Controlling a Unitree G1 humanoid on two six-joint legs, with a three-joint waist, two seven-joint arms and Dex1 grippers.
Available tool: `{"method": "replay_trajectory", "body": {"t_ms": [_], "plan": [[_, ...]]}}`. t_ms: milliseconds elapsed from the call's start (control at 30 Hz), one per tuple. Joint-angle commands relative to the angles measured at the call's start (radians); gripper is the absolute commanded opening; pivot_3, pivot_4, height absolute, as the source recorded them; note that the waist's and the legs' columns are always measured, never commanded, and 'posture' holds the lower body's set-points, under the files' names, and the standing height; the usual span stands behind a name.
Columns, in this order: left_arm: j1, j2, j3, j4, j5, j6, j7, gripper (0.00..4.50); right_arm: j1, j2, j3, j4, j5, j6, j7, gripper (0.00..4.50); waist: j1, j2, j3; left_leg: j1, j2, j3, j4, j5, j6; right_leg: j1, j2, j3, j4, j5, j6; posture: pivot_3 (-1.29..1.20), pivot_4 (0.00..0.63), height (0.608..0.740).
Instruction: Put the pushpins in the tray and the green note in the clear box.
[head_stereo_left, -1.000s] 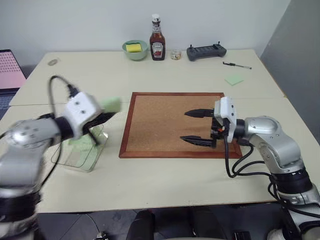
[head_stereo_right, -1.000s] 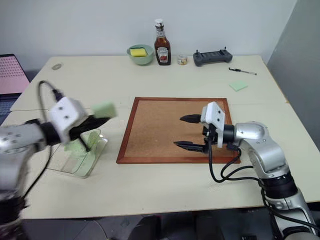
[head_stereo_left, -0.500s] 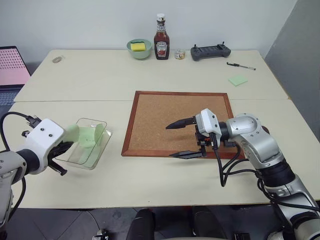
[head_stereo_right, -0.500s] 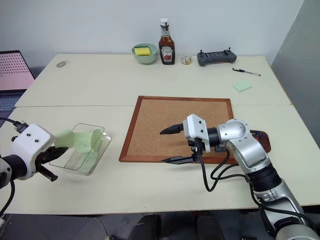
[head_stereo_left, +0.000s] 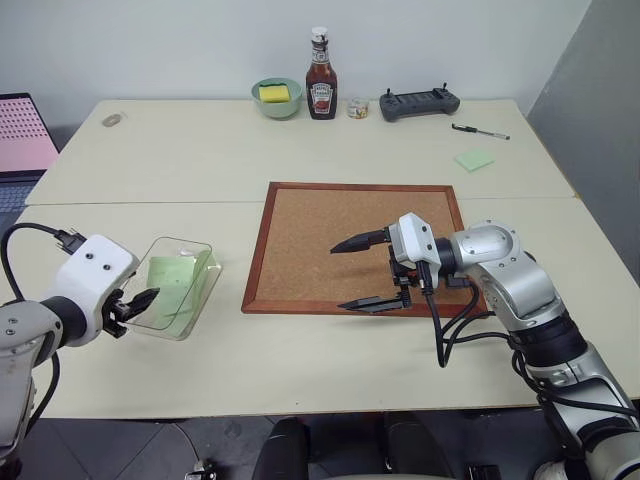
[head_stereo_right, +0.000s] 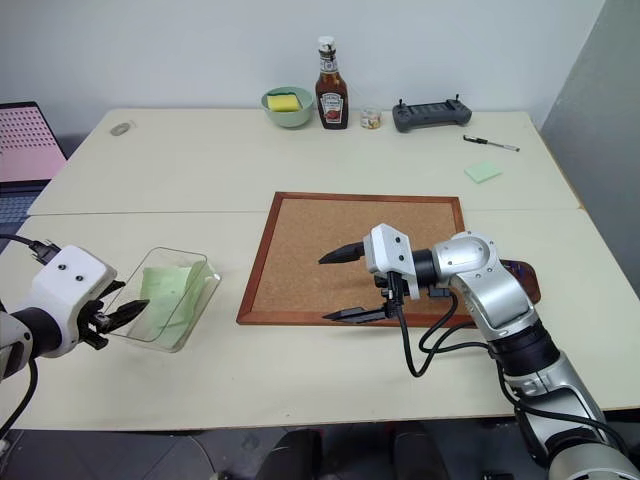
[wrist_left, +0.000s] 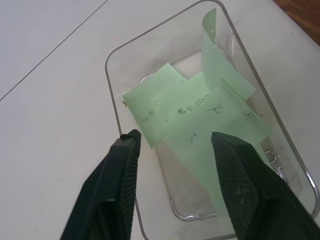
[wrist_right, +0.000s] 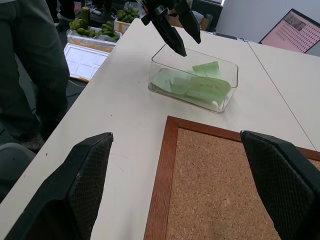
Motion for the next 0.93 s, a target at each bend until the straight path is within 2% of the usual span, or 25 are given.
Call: {"method": "replay_trajectory", "body": {"t_ms": [33,133,200,400,533,633,767,933], "plan": [[-0.108,-0.004,0.033,-0.024,-0.003,-0.088,0.057,3.39,-0.013,0.0,-0.024,-0.032,0.015,0.022,-0.015,4.31,0.001,0.0,0.0,0.0,0.0,0.0,0.0,0.0,0.0,0.0,0.0,0.0,0.0,0.0,0.0,0.0,0.15,0.74],[-0.264,-0.097,0.021,-0.002,-0.048,-0.139,0.131,3.5,0.01,-0.003,-0.06,-0.055,0.037,0.062,-0.058,4.31,0.015,-0.001,0.0,0.0,-0.001,-0.001,0.001,0.0,0.0,0.0,-0.001,-0.001,0.0,0.0,0.0,0.0,0.15,0.74],[-0.307,-0.155,-0.021,-0.002,-0.053,-0.182,0.161,3.5,0.033,-0.009,-0.091,-0.075,0.046,0.09,-0.098,4.31,0.02,-0.001,-0.001,-0.001,-0.001,0.0,0.001,0.0,0.0,0.001,-0.001,0.0,0.0,0.0,0.0,0.0,0.15,0.74],[-0.297,-0.353,-0.215,-0.038,-0.02,-0.282,0.276,3.5,0.162,-0.028,-0.212,-0.145,0.058,0.165,-0.255,4.31,0.023,-0.001,-0.001,-0.002,-0.002,0.001,0.001,0.0,0.0,-0.001,-0.002,0.0,0.0,0.0,0.0,0.0,0.15,0.74],[-0.265,-0.512,-0.326,0.005,-0.04,-0.361,0.325,3.5,0.269,0.021,-0.333,-0.146,0.058,0.241,-0.464,4.31,0.023,-0.001,-0.001,-0.002,-0.001,0.001,0.002,0.0,0.0,0.0,-0.002,0.001,0.0,0.0,-0.001,0.0,0.15,0.74],[-0.238,-0.564,-0.356,0.069,-0.036,-0.436,0.322,3.5,0.332,0.054,-0.362,-0.162,0.066,0.256,-0.533,4.31,0.02,-0.001,-0.001,-0.001,-0.001,0.001,0.002,0.0,0.0,0.0,-0.001,0.001,0.001,0.001,-0.001,0.0,0.15,0.74],[-0.235,-0.574,-0.391,0.141,-0.034,-0.508,0.298,3.5,0.402,0.05,-0.338,-0.143,0.004,0.132,-0.534,4.31,0.018,-0.001,-0.001,0.0,0.0,0.002,0.001,0.0,0.0,0.0,0.0,0.002,0.001,0.001,-0.001,0.0,0.15,0.74],[-0.246,-0.572,-0.414,0.204,-0.052,-0.587,0.257,3.5,0.422,0.037,-0.318,-0.09,-0.051,0.011,-0.518,4.31,0.018,-0.001,-0.001,0.0,-0.001,0.002,0.002,0.0,0.0,0.0,-0.001,0.002,0.001,0.001,-0.001,0.0,0.15,0.74]]}}
